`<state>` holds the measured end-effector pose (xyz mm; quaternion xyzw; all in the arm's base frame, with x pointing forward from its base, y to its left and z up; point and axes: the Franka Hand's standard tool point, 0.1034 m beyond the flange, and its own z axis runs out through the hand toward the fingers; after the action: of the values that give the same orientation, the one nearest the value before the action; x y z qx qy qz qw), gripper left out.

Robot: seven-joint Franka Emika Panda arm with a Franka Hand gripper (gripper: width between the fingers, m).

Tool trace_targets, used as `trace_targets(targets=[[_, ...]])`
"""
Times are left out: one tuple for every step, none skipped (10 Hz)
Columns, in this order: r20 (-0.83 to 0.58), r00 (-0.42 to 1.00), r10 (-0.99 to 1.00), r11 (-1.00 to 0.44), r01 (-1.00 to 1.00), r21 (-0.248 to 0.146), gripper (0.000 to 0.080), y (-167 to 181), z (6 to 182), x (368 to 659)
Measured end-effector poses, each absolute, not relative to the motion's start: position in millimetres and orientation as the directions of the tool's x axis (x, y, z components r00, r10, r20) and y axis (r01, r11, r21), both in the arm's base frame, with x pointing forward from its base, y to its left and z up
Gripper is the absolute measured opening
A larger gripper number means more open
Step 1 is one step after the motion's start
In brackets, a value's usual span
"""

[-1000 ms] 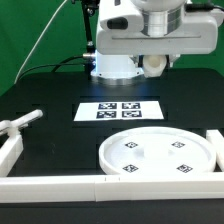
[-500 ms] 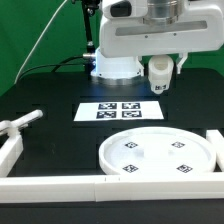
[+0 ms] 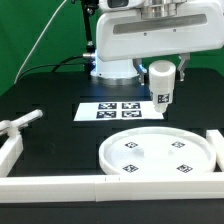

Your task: Assemble round table

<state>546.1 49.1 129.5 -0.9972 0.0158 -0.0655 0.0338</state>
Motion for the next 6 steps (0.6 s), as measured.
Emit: trace_targets(targets=[[0.210,0.977,-0.038,-0.998,-0.025,-0.061,0.0406,46.1,128.9,549.9],[0.321,0.947,0.010,-1.000,0.019,-0.025,0.0406,34.4,123.5,550.5],[0.396,0.918,0.028,-1.000,0.031,0.000,0.0406,28.3,120.4,555.1],[0.484,0.874,0.050,-0.999,0.041,0.029,0.0406,23.6,118.5,562.9],[0.476,0.878,0.050,-0.999,0.042,0.028,0.0406,25.2,114.4,560.1],[0.475,0.878,0.050,-0.999,0.042,0.027,0.0406,25.5,115.5,560.5]])
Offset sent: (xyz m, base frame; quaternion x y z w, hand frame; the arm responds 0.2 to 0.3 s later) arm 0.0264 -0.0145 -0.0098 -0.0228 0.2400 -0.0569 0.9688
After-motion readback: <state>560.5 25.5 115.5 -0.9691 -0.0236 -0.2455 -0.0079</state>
